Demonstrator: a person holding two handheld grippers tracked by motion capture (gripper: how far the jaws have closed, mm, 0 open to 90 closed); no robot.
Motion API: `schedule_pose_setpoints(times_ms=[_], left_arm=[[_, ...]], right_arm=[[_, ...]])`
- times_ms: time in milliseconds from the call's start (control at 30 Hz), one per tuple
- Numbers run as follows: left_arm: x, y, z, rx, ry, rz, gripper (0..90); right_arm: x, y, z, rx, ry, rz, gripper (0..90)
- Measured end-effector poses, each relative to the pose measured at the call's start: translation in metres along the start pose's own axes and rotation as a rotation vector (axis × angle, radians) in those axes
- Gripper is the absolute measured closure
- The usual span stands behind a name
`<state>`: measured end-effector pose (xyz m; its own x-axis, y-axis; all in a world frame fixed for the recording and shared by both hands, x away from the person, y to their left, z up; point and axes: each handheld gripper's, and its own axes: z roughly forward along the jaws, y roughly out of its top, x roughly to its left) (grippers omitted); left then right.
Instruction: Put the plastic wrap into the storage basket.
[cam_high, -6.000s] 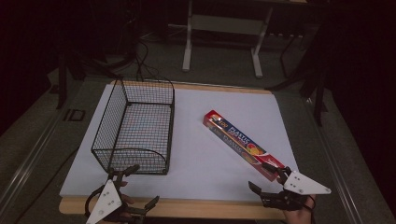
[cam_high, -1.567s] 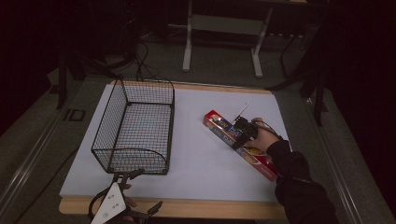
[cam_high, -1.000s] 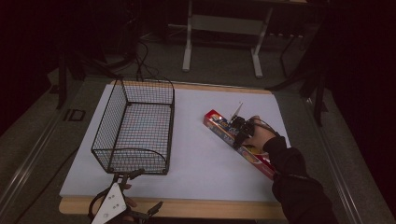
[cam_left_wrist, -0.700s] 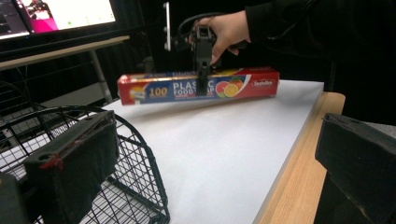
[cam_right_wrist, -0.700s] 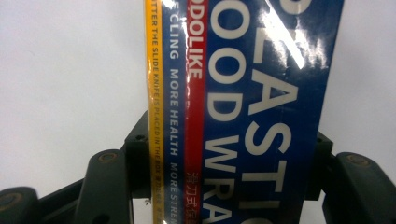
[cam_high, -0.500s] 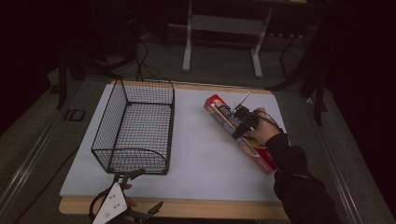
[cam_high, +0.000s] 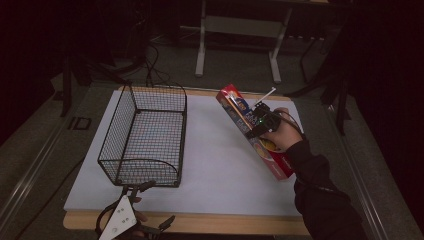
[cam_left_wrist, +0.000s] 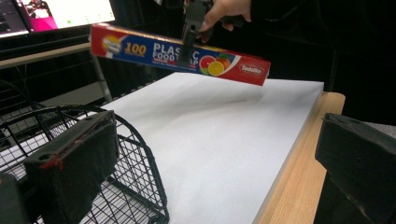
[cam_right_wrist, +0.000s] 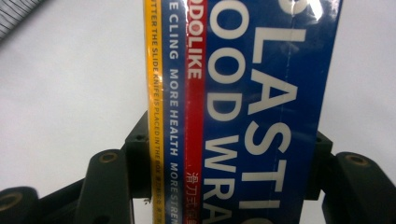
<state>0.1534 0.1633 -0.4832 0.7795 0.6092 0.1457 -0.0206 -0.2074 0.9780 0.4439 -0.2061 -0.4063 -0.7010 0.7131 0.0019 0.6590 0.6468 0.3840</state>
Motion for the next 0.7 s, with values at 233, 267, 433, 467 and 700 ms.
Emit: schedule_pose_setpoints(times_ms=[233,267,433,467,700], left_arm=[[0.000,0.000,-0.001,-0.008,0.010,0.001,0.1],[0.000,0.000,-0.001,-0.006,0.010,0.003,0.1],[-0.001,0.000,-0.001,-0.002,0.007,0.003,0.1],[-0.001,0.000,-0.001,-0.003,0.007,0.003,0.1],[-0.001,0.000,-0.001,-0.006,0.007,-0.002,0.1]], right_arm=[[0.012,0.011,-0.015,-0.055,0.008,-0.005,40.4],[0.013,0.013,-0.017,-0.062,0.004,-0.013,40.4],[0.023,0.021,-0.025,-0.098,-0.008,-0.017,40.4],[0.025,0.023,-0.028,-0.106,-0.012,-0.015,40.4],[0.040,0.041,-0.041,-0.145,-0.035,-0.018,40.4]])
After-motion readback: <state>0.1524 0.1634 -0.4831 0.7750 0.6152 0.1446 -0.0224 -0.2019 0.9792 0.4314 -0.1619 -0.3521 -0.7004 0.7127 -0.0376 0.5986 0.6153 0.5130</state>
